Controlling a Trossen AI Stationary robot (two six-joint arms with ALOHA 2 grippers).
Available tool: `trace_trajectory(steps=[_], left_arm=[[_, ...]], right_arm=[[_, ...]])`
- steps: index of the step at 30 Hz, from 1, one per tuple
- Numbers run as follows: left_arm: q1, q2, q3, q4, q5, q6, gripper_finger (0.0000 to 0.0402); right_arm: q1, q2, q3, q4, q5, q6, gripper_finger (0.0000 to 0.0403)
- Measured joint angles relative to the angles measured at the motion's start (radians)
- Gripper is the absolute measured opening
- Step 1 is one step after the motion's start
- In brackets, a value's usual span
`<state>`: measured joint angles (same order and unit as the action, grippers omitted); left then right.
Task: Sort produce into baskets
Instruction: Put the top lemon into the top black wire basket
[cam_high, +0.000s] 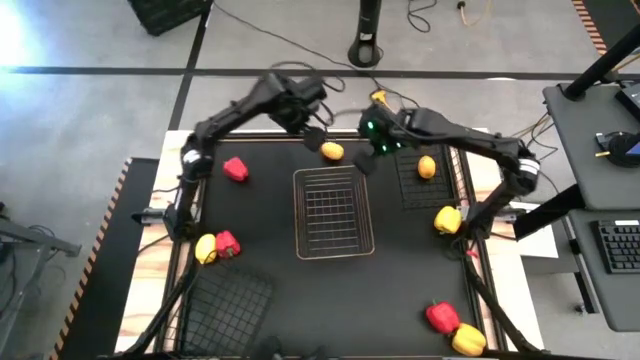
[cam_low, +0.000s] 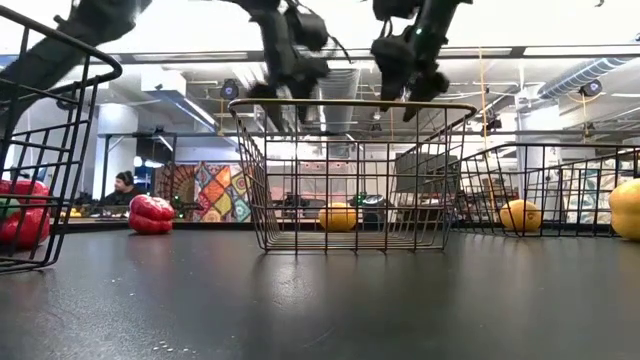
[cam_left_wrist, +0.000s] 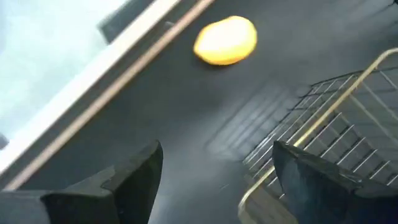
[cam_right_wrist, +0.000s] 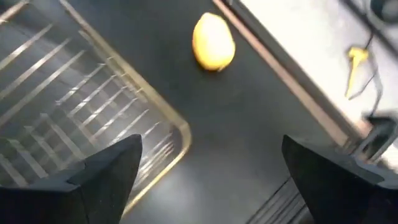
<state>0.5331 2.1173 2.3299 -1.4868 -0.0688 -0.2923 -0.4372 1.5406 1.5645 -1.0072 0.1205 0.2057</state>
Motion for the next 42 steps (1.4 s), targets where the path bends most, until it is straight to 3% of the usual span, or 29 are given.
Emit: trace_trajectory(steps=[2, 5, 9, 14, 18, 25, 31, 36, 42], left_arm=[[0.002, -0.057, 0.0, -0.019, -0.028, 0.021, 0.0284], [-0.001, -0.129, 0.0, -0.029, -0.029, 0.05, 0.0284], [-0.018, -0.209, -0.001, -0.046, -0.029, 0.061, 0.0284], [-0.037, -0.293, -0.002, -0.041, -0.029, 0.176, 0.0284], [-0.037, -0.343, -0.002, -0.017, -0.022, 0.243, 0.0284], [-0.043, -0.436, -0.044, 0.002, 0.016, 0.286, 0.0284], [-0.051, -0.548, -0.249, 0.135, 0.044, 0.301, 0.0284], [-0.062, -0.67, -0.489, 0.346, 0.156, 0.307, 0.0284], [-0.061, -0.805, -0.704, 0.58, 0.191, 0.296, 0.0284]], right_arm=[[-0.043, 0.05, 0.04, 0.006, -0.04, -0.124, 0.038], [-0.109, 0.144, 0.093, 0.025, -0.192, -0.263, 0.038], [-0.173, 0.3, 0.208, 0.025, -0.299, -0.295, 0.038], [-0.175, 0.481, 0.417, -0.032, -0.305, -0.135, 0.038], [-0.172, 0.595, 0.57, -0.085, -0.307, 0.085, 0.038], [-0.167, 0.758, 0.758, -0.211, -0.257, 0.169, 0.0379], [-0.161, 0.851, 0.786, -0.216, -0.26, 0.199, 0.0379], [-0.159, 0.884, 0.786, -0.219, -0.247, 0.203, 0.0379], [-0.156, 0.915, 0.787, -0.18, -0.217, 0.186, 0.0379]])
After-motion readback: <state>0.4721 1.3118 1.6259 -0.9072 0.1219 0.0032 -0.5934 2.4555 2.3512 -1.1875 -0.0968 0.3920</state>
